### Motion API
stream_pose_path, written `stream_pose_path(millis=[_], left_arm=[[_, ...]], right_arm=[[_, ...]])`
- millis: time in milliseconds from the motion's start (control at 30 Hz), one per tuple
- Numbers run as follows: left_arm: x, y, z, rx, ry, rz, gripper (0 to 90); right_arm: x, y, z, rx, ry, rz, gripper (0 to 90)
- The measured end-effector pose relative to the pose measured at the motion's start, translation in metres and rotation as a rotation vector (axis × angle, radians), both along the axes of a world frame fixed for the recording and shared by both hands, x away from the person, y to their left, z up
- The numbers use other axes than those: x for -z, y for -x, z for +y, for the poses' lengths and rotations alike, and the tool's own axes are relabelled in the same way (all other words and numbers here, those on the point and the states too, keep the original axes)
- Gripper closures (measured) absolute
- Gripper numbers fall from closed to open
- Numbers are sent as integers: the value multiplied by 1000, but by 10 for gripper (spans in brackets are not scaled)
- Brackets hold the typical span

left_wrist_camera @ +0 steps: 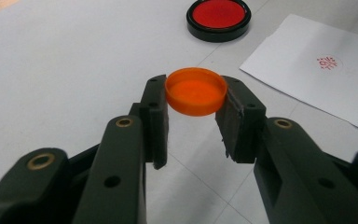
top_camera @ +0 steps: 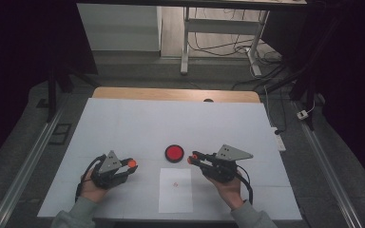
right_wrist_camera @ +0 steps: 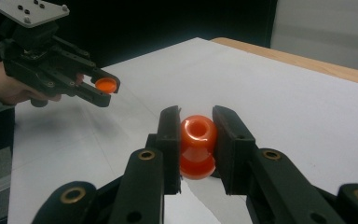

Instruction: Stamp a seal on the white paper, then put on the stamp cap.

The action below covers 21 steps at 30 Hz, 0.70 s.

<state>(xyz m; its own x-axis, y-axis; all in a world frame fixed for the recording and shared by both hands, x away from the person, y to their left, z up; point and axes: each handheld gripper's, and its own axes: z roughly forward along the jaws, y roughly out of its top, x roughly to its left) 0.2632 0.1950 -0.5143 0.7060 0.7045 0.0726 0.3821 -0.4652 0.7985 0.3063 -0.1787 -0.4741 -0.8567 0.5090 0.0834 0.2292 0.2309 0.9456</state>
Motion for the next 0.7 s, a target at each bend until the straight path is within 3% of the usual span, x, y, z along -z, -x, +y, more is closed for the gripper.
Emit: stream_pose_path(millis=[700], left_arm=[[0,0,-2,3,0,-2,641]], right_arm=[[-1,0,-1,1,-7,0,722]])
